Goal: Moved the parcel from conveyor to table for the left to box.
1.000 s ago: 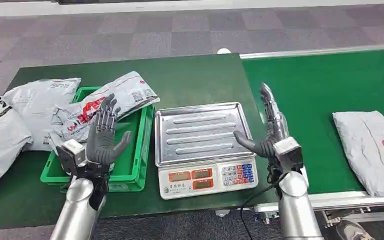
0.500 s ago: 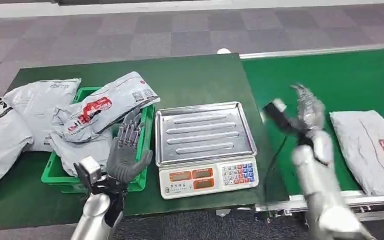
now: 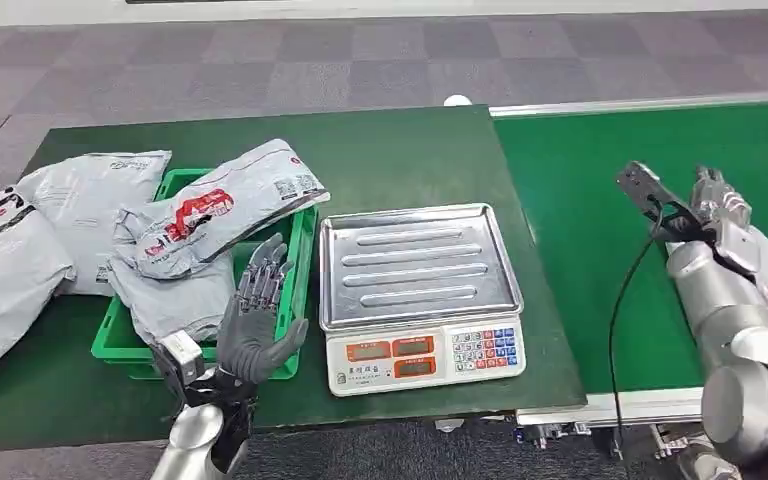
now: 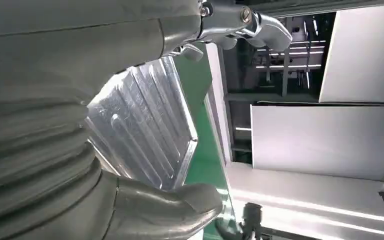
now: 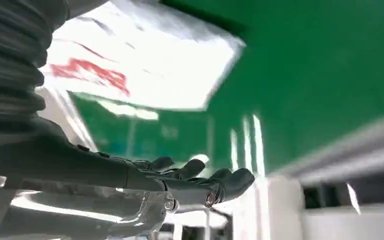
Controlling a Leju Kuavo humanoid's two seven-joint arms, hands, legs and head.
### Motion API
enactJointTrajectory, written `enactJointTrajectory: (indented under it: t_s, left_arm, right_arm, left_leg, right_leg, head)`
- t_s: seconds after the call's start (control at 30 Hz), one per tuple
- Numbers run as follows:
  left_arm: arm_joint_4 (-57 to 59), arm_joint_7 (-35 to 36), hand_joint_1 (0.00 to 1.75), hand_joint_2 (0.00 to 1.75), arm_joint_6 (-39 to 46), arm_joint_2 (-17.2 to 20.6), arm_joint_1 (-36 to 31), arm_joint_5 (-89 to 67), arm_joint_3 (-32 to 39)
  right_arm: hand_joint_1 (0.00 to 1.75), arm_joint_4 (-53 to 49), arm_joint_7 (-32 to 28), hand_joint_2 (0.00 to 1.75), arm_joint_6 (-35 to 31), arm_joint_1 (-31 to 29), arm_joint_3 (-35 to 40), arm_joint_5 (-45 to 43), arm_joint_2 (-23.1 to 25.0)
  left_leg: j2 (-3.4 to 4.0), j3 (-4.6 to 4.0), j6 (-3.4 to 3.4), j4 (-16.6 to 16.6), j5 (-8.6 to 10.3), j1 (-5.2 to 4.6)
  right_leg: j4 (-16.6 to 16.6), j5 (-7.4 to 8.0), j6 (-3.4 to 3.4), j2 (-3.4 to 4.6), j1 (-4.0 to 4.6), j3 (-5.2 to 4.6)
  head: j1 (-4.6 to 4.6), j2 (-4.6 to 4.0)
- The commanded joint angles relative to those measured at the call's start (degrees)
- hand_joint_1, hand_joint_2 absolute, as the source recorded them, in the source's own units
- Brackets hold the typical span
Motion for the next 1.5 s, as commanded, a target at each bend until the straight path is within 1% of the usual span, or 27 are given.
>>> enactJointTrajectory:
  t_s: [0.03,0.07,0.13,0.17,0.23,0.27,0.47,0.53,0.6,0.7,0.73,0.77,0.83,0.93,1.03,1.07,1.13,1.17,1.27,1.33,1.43,1.5]
  left_arm:
    - [4.56,0.09,0.00,1.75,-0.95,1.65,-2.54,0.08,-2.96]
    - [5.02,0.09,0.00,1.75,-1.16,1.54,-2.77,0.03,-3.05]
    - [5.53,0.09,0.00,1.75,-1.15,1.40,-3.04,-0.10,-3.17]
    - [5.59,0.09,0.00,1.75,-1.18,1.41,-3.03,-0.08,-3.20]
    - [5.56,0.09,0.00,1.75,-1.19,1.42,-3.01,-0.07,-3.20]
    - [5.58,0.09,0.00,1.75,-1.22,1.48,-2.97,-0.06,-3.22]
    - [5.56,0.09,0.00,1.75,-1.23,1.52,-2.96,-0.05,-3.20]
    - [5.56,0.09,0.00,1.75,-1.23,1.52,-2.96,-0.05,-3.20]
    - [5.95,0.09,0.00,1.75,-1.18,1.59,-3.16,0.10,-3.26]
    - [6.05,0.09,0.00,1.75,-0.95,1.72,-3.13,0.20,-3.27]
    - [5.92,0.09,0.00,1.75,-0.89,1.77,-3.03,0.32,-3.23]
    - [5.55,0.09,0.00,1.75,-0.74,1.99,-2.77,0.47,-3.24]
    - [4.52,0.09,0.00,1.75,-0.24,2.53,-2.03,0.82,-3.24]
    - [4.41,0.09,0.00,1.75,-0.23,2.59,-1.93,0.85,-3.22]
    - [3.51,0.09,0.00,1.75,0.57,2.85,-1.42,1.15,-3.47]
    - [3.49,0.10,0.00,1.75,0.59,2.83,-1.41,1.29,-3.54]
    - [3.41,0.12,0.00,1.75,0.67,2.73,-1.32,1.53,-3.61]
    - [3.33,0.24,0.00,1.75,0.78,2.71,-1.28,1.60,-3.63]
    - [5.42,2.51,0.00,1.75,2.46,2.35,-2.14,2.40,-2.80]
    - [5.87,2.49,0.00,1.75,2.42,2.41,-2.25,2.64,-2.72]
    - [6.21,2.19,0.00,1.75,1.41,2.50,-2.25,3.51,-2.77]
    - [6.91,2.18,0.00,1.75,0.98,2.56,-2.58,3.47,-3.28]
  right_arm:
    - [0.00,10.01,18.25,1.75,19.20,0.01,-3.54,-0.95,-1.83]
    - [0.00,10.38,21.33,1.75,21.86,1.07,-4.09,-0.86,-2.23]
    - [0.00,10.67,24.61,1.75,24.15,2.42,-5.62,-1.59,-2.66]
    - [0.00,10.60,25.61,1.75,24.93,2.87,-5.80,-1.59,-2.81]
    - [0.00,10.50,25.56,1.75,24.89,3.07,-5.86,-1.61,-2.84]
    - [0.00,10.81,26.60,1.75,25.86,2.96,-5.98,-1.61,-2.92]
    - [0.00,10.73,26.68,1.75,26.00,2.86,-5.98,-1.59,-2.88]
    - [0.00,10.73,26.68,1.75,26.00,2.86,-5.98,-1.59,-2.88]
    - [0.00,10.45,29.21,1.75,28.05,3.08,-6.46,-1.50,-2.85]
    - [0.00,10.18,29.85,1.75,28.58,3.74,-6.60,-1.18,-2.96]
    - [0.00,9.91,29.69,1.75,28.15,3.86,-6.56,-0.99,-2.90]
    - [0.00,9.29,28.45,1.75,26.41,3.86,-6.28,-0.45,-2.63]
    - [0.00,9.44,25.88,1.75,22.42,2.64,-6.09,0.63,-1.84]
    - [0.00,9.51,26.01,1.75,22.55,2.34,-6.06,0.71,-1.72]
    - [0.00,8.88,21.42,1.75,16.27,1.52,-6.41,2.54,-1.04]
    - [0.00,8.80,20.60,1.75,15.55,1.21,-6.40,2.89,-0.95]
    - [0.00,8.65,18.63,1.75,13.55,0.89,-6.71,3.24,-0.83]
    - [0.00,8.64,18.07,1.75,12.94,0.85,-6.79,3.51,-0.76]
    - [0.00,9.14,19.59,1.75,15.03,1.17,-7.12,4.21,-0.89]
    - [0.00,9.13,19.58,1.75,15.13,1.57,-7.29,4.25,-0.88]
    - [0.00,9.57,21.32,1.75,17.09,1.71,-7.36,4.60,-0.84]
    - [0.00,9.98,25.38,1.75,23.23,2.85,-8.55,4.22,-1.16]
  left_leg:
    - [-0.07,0.15,-0.01,-0.06,-0.01,0.08]
    - [-0.11,0.16,-0.01,-0.07,0.00,0.06]
    - [-0.19,0.22,0.00,-0.10,0.00,0.10]
    - [-0.14,0.18,0.00,-0.06,-0.01,0.06]
    - [-0.10,0.13,0.02,-0.02,-0.03,0.04]
    - [-0.07,0.16,0.05,-0.03,-0.06,0.05]
    - [0.10,0.15,0.06,-0.02,-0.07,0.05]
    - [0.05,0.10,0.07,0.00,-0.06,0.01]
    - [0.08,0.11,0.07,0.00,-0.07,0.03]
    - [0.08,0.14,0.07,-0.02,-0.06,0.02]
    - [0.07,0.22,0.06,-0.07,-0.07,0.06]
    - [0.08,0.11,0.07,0.00,-0.06,0.00]
    - [0.20,0.16,0.06,-0.03,-0.09,0.02]
    - [0.22,0.08,0.07,0.00,-0.08,-0.04]
    - [0.26,0.16,0.05,-0.04,-0.09,0.02]
    - [0.29,0.20,0.04,-0.06,-0.09,0.04]
    - [0.25,0.00,0.07,0.02,-0.08,-0.05]
    - [0.34,0.05,0.06,0.01,-0.10,-0.02]
    - [0.25,0.10,0.06,-0.02,-0.08,-0.02]
    - [0.16,0.08,0.07,-0.02,-0.06,-0.03]
    - [0.23,0.15,0.05,-0.04,-0.10,0.01]
    - [0.19,0.08,0.07,-0.02,-0.08,-0.01]
  right_leg:
    - [-0.16,0.01,-0.03,-0.03,0.08,0.23]
    - [-0.17,0.01,-0.02,-0.07,0.06,0.24]
    - [-0.26,0.00,-0.03,-0.15,0.10,0.35]
    - [-0.18,-0.01,-0.02,-0.11,0.05,0.26]
    - [-0.13,-0.01,-0.01,-0.08,0.03,0.18]
    - [-0.15,-0.01,-0.03,-0.03,0.04,0.21]
    - [-0.14,0.03,-0.03,0.18,0.04,0.14]
    - [-0.10,0.01,-0.01,0.13,0.01,0.09]
    - [-0.11,0.03,0.01,0.15,0.02,0.09]
    - [-0.13,0.03,0.01,0.15,0.01,0.13]
    - [-0.23,0.05,0.00,0.15,0.05,0.23]
    - [-0.09,0.02,0.02,0.13,0.00,0.09]
    - [-0.14,0.04,0.01,0.25,0.01,0.11]
    - [-0.05,0.04,0.02,0.27,-0.04,0.03]
    - [-0.14,0.07,-0.01,0.33,0.02,0.12]
    - [-0.19,0.09,-0.02,0.36,0.04,0.17]
    - [-0.02,0.05,0.03,0.27,-0.05,-0.02]
    - [-0.06,0.07,0.01,0.37,-0.02,0.01]
    - [-0.09,0.06,0.01,0.29,-0.02,0.08]
    - [-0.07,0.04,0.02,0.18,-0.04,0.08]
    - [-0.14,0.06,0.00,0.26,0.01,0.15]
    - [-0.10,0.05,0.02,0.22,-0.01,0.09]
  head:
    - [0.00,0.00]
    - [0.00,0.00]
    - [0.00,-0.02]
    - [0.00,0.00]
    - [0.00,-0.02]
    - [0.00,-0.02]
    - [0.00,0.00]
    - [0.00,-0.02]
    - [0.00,-0.02]
    - [0.00,-0.02]
    - [0.00,-0.02]
    - [0.00,-0.02]
    - [0.00,0.00]
    - [0.02,-0.02]
    - [0.00,-0.02]
    - [0.00,0.00]
    - [0.00,-0.02]
    - [0.02,0.00]
    - [0.00,0.00]
    - [0.00,-0.02]
    - [0.00,0.00]
    - [0.00,0.00]
